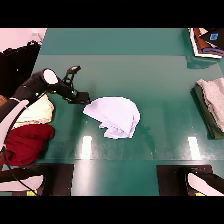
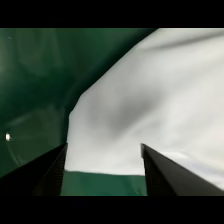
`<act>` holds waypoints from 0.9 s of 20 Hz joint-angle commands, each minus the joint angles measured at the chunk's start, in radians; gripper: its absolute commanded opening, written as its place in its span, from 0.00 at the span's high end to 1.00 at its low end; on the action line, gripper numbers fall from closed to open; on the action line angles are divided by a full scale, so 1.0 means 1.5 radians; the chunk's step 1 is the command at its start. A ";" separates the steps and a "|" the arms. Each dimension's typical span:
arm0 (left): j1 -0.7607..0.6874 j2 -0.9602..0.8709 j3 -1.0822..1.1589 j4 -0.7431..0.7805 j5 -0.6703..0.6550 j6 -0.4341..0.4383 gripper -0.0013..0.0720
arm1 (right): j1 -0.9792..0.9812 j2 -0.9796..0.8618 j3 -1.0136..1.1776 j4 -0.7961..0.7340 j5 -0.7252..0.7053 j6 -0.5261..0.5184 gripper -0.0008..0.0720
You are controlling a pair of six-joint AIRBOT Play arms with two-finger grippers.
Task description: Fold the shirts.
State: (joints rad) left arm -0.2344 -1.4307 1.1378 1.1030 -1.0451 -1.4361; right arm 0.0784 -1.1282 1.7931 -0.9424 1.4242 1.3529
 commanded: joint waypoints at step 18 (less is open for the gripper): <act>0.014 -0.021 0.113 -0.027 0.040 0.038 0.95 | 0.073 0.001 -0.615 0.031 -0.130 0.000 0.37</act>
State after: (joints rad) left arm -0.2138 -1.4708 1.2705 1.0573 -0.9874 -1.3792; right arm 0.1310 -1.1271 1.1042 -0.9298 1.3788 1.3537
